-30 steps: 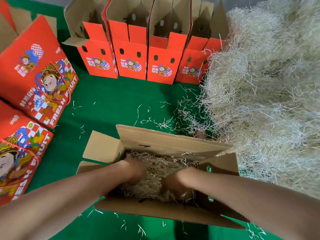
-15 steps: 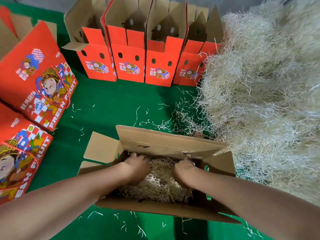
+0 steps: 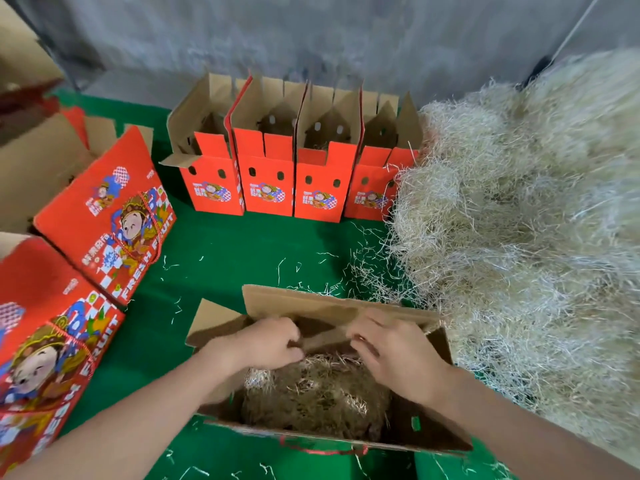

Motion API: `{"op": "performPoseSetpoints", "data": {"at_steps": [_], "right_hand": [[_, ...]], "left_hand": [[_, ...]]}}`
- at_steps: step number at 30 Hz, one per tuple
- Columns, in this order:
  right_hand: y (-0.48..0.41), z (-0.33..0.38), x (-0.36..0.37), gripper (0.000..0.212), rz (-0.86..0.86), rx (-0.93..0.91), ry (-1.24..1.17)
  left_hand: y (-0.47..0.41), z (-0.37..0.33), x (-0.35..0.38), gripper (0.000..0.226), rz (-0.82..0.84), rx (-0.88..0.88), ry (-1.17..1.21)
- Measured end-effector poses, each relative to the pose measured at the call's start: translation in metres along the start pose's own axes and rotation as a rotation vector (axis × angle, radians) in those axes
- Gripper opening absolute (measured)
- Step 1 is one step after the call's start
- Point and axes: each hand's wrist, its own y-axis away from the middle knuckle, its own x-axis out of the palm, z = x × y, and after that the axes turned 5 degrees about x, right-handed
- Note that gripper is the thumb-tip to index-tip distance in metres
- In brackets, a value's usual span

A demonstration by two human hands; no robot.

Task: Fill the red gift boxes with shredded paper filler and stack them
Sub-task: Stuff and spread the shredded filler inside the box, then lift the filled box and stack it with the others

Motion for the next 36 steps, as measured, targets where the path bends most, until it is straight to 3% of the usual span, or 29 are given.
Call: {"op": "performPoseSetpoints", "data": {"at_steps": [2, 4, 6, 7, 11, 14, 16, 18, 20, 22, 24, 26, 27, 31, 36], "right_hand": [[0.003, -0.009, -0.022, 0.024, -0.248, 0.065, 0.053], [0.001, -0.024, -0.035, 0.041, -0.095, 0.225, 0.224], [-0.001, -0.037, -0.037, 0.032, 0.196, 0.41, 0.262], [-0.003, -0.041, -0.037, 0.025, 0.259, 0.452, 0.252], [-0.015, -0.043, -0.029, 0.023, 0.172, 0.511, 0.117], [-0.025, -0.027, -0.019, 0.023, 0.12, 0.585, 0.032], [-0.03, -0.014, -0.014, 0.026, 0.084, 0.602, -0.021], [-0.032, 0.0, -0.01, 0.033, 0.078, 0.569, -0.071], [-0.029, 0.007, -0.006, 0.027, 0.129, 0.513, -0.174], [-0.023, 0.013, -0.006, 0.051, 0.251, 0.531, -0.32], [-0.014, 0.017, -0.005, 0.075, 0.426, 0.587, -0.495], [-0.005, 0.025, -0.002, 0.081, 0.546, 0.593, -0.643], [-0.002, 0.03, 0.004, 0.078, 0.554, 0.614, -0.727], [-0.002, 0.044, 0.03, 0.056, 0.274, 0.809, -0.976], [-0.009, 0.052, 0.032, 0.055, 0.128, 0.961, -1.246]], "left_hand": [[0.019, -0.001, -0.015, 0.031, -0.086, 0.005, 0.068], [0.038, 0.002, -0.025, 0.032, -0.17, -0.021, 0.094], [0.052, 0.002, -0.029, 0.033, -0.223, -0.056, 0.081], [0.057, 0.002, -0.031, 0.034, -0.248, -0.076, 0.084], [0.077, 0.002, -0.039, 0.028, -0.389, -0.15, 0.09], [0.086, 0.002, -0.044, 0.011, -0.653, -0.255, 0.005], [0.087, 0.001, -0.038, 0.045, -0.848, -0.348, -0.012], [0.088, -0.004, -0.029, 0.079, -0.932, -0.348, 0.203], [0.086, -0.01, -0.017, 0.097, -0.879, -0.324, 0.445], [0.083, -0.013, -0.005, 0.101, -0.772, -0.326, 0.632], [0.083, -0.016, 0.002, 0.086, -0.667, -0.314, 0.737], [0.088, -0.021, 0.006, 0.07, -0.588, -0.297, 0.752], [0.092, -0.024, 0.006, 0.072, -0.54, -0.304, 0.774], [0.103, -0.031, 0.01, 0.104, -0.226, -0.327, 0.778], [0.101, -0.035, 0.006, 0.082, -0.381, -0.304, 0.604]]}}
